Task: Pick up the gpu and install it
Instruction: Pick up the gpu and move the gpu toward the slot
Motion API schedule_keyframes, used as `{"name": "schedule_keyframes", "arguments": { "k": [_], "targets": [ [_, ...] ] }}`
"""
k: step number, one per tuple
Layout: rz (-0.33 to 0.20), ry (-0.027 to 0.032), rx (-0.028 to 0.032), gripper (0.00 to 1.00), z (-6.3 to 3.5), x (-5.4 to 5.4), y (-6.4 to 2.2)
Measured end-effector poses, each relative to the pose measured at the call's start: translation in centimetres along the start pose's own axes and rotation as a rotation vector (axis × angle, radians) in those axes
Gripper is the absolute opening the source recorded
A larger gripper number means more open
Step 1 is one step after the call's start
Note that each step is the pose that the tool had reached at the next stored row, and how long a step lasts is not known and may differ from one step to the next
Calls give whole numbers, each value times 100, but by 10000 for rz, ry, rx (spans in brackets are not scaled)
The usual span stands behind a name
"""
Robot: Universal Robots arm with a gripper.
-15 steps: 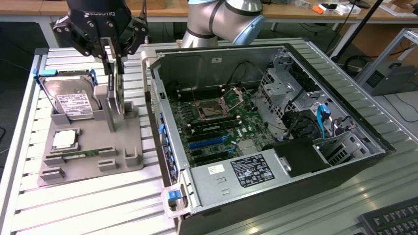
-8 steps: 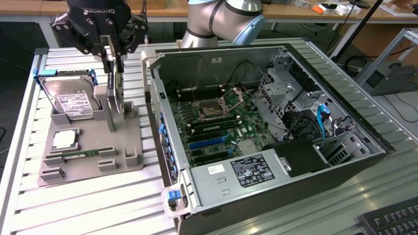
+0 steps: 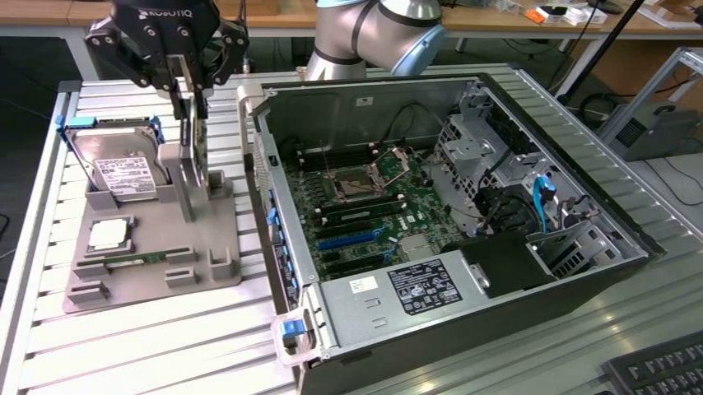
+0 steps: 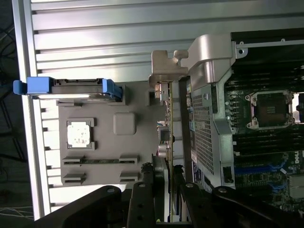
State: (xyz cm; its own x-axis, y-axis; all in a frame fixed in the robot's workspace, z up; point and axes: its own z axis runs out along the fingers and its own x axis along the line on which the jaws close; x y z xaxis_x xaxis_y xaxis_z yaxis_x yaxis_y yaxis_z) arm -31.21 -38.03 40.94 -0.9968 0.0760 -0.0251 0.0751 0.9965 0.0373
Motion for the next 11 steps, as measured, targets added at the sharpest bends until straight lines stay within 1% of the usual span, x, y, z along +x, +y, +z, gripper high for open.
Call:
{"name": "schedule_keyframes", "arguments": {
  "k": [11],
  "targets": [
    [0, 0, 0, 27, -54, -1, 2]
  ]
}}
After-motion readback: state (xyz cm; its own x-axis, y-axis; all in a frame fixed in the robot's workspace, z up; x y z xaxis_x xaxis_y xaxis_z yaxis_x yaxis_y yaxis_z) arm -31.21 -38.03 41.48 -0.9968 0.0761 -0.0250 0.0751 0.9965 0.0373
